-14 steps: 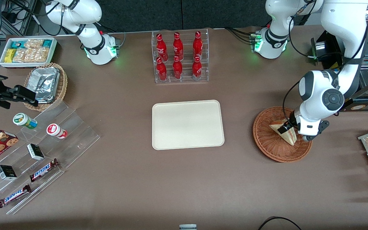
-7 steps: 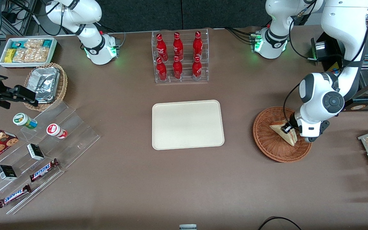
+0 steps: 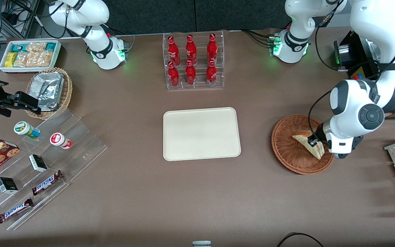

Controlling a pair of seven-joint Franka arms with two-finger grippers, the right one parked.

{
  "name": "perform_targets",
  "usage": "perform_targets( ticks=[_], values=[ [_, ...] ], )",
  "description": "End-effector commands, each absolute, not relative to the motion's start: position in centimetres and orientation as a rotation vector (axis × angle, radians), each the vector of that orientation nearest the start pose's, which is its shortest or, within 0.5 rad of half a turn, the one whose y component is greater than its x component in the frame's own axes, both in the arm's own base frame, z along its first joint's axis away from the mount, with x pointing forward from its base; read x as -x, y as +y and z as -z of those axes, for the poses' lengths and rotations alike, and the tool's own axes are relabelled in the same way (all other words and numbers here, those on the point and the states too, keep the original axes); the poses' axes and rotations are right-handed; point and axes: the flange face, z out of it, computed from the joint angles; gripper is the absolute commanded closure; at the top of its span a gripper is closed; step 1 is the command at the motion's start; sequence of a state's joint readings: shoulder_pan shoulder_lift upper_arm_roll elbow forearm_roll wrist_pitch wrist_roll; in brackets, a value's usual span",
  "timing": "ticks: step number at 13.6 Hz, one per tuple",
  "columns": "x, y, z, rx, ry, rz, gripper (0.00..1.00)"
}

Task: Place sandwich from basket to tray
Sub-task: 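Lift the sandwich and carry it with the left gripper over the tray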

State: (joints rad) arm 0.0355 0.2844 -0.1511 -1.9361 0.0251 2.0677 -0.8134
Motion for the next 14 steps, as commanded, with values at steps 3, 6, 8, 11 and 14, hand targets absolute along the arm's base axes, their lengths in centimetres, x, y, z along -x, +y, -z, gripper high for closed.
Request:
perform_targets(
  ticks=[3,6,8,11,14],
  values=[
    [-58.2,-17.1,-35.0,3.022,-0.780,-0.223,1.00],
    [-56.4,-24.1,-36.1,3.072,-0.537,-0.166,1.00],
    [-55.0,-29.3,-36.4,3.115,-0.403,-0.155,1.00],
    [-52.8,-37.2,-35.0,3.103,-0.213,-0.107,1.00],
    [-50.4,-43.7,-31.7,3.093,-0.110,-0.127,1.00]
  ],
)
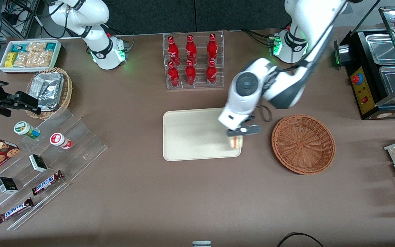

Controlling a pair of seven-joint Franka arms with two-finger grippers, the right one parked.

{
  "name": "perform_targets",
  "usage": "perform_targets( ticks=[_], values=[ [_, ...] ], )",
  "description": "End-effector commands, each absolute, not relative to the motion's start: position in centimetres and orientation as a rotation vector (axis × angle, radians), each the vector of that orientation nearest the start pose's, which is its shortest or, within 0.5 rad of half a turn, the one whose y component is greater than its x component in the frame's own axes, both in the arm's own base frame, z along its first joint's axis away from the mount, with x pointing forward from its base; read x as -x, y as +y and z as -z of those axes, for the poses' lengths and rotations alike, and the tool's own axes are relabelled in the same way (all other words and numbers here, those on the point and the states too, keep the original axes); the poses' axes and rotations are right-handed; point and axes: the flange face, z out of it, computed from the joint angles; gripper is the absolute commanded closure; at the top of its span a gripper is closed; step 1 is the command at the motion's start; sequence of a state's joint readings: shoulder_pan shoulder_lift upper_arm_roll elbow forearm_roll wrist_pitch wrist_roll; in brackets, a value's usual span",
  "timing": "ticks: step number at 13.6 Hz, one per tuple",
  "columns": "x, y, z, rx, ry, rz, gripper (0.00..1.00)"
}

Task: Place sandwich from basket to tray
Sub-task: 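Lift the sandwich and carry it with the left gripper over the tray, then lower the sandwich onto the tray and open the left gripper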

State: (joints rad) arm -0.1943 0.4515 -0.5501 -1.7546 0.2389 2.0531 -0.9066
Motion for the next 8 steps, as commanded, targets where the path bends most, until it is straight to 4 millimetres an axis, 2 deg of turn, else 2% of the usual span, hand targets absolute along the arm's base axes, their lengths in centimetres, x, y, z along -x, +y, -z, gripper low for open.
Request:
perform_targets(
  ticks=[1,3,5,8],
  values=[
    [-50.0,-45.4,-30.7,3.082,-0.078,-0.116,1.00],
    [-49.2,-48.1,-28.0,3.036,-0.024,-0.161,1.00],
    [-48.9,-50.5,-26.5,3.022,0.002,-0.212,1.00],
    [-48.7,-52.0,-25.5,3.017,0.012,-0.230,1.00]
  ],
)
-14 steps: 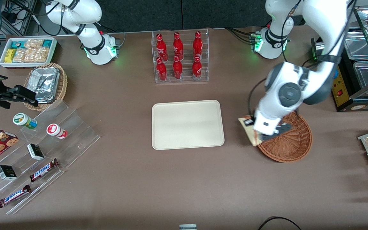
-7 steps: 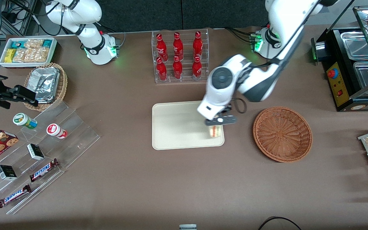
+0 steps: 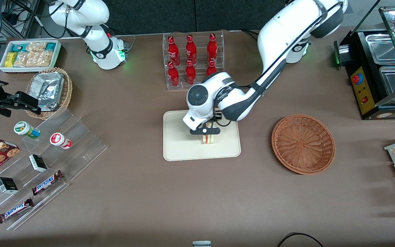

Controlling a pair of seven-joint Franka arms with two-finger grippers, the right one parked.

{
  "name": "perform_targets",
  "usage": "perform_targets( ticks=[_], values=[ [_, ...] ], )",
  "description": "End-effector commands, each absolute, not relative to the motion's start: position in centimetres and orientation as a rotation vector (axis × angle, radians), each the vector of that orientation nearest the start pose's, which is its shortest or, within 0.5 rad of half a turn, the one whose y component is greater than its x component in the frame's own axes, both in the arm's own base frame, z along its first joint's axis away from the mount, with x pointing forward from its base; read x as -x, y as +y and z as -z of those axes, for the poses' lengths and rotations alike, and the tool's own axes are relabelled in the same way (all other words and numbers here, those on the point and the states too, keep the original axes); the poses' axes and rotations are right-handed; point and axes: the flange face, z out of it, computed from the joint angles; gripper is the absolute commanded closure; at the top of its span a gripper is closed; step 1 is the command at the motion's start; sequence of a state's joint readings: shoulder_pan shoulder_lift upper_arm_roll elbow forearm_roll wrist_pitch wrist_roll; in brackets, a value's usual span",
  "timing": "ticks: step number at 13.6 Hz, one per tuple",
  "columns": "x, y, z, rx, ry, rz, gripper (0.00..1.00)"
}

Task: Place sandwich from basket to tray
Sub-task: 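Lower the sandwich onto the tray and open the left gripper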

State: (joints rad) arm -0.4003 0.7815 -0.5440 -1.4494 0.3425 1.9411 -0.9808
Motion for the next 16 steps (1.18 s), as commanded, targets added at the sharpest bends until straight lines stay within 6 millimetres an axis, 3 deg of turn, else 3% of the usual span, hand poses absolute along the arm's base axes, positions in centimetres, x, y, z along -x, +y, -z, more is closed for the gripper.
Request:
perform_targets(
  ticks=[1,6,8,13,16],
  values=[
    [-48.8,-52.4,-25.4,3.024,0.014,-0.230,1.00],
    [-49.3,-52.4,-24.3,3.014,-0.034,-0.211,1.00],
    [-49.2,-52.4,-23.6,3.009,-0.048,-0.220,0.01],
    [-49.3,-52.1,-24.2,2.982,-0.055,-0.143,0.00],
    [-49.7,-51.7,-27.4,2.968,-0.137,-0.083,0.00]
  ],
)
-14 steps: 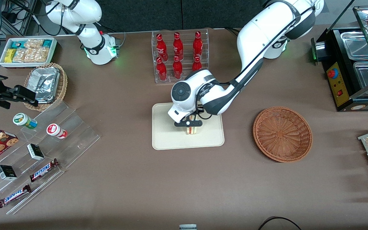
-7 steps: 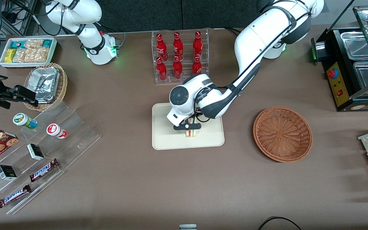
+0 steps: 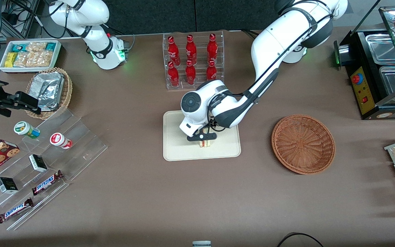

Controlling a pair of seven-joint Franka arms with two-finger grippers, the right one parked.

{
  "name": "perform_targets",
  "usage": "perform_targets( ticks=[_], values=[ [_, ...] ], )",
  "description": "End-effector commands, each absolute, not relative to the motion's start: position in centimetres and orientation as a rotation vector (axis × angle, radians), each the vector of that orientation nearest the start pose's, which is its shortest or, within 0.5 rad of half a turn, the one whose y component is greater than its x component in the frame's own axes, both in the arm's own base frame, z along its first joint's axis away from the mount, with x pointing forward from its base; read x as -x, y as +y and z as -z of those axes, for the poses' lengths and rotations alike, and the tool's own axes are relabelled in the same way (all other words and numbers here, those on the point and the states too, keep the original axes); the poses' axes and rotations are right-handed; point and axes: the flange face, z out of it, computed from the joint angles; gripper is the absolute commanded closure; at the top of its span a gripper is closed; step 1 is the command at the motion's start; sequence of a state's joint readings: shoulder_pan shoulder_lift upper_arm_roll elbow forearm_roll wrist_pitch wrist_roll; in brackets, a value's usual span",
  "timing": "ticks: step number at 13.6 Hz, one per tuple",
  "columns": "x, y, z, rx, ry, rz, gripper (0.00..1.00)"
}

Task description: Place sandwich from basket to tray

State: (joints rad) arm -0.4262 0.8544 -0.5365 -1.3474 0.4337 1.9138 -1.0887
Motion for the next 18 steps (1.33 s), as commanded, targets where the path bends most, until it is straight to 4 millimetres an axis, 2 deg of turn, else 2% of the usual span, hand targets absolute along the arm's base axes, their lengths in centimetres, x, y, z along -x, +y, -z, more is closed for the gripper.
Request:
perform_targets(
  ticks=[1,4,5,6,8,9,12,16,18],
  values=[
    [-49.8,-51.4,-28.5,2.956,-0.143,-0.074,0.00],
    [-50.9,-50.1,-34.1,2.982,-0.187,-0.023,0.00],
    [-52.7,-48.0,-34.9,2.984,-0.267,-0.048,0.00],
    [-55.0,-44.9,-36.4,3.005,-0.328,-0.080,0.00],
    [-56.6,-41.7,-38.6,3.032,-0.291,-0.108,0.00],
    [-58.2,-38.6,-38.8,3.024,-0.334,-0.122,0.00],
    [-61.1,-31.3,-41.2,3.097,-0.295,-0.186,0.00],
    [-62.9,-24.3,-42.9,3.093,-0.210,-0.245,0.00],
    [-62.6,-20.1,-45.2,3.108,-0.230,-0.220,0.00]
  ],
)
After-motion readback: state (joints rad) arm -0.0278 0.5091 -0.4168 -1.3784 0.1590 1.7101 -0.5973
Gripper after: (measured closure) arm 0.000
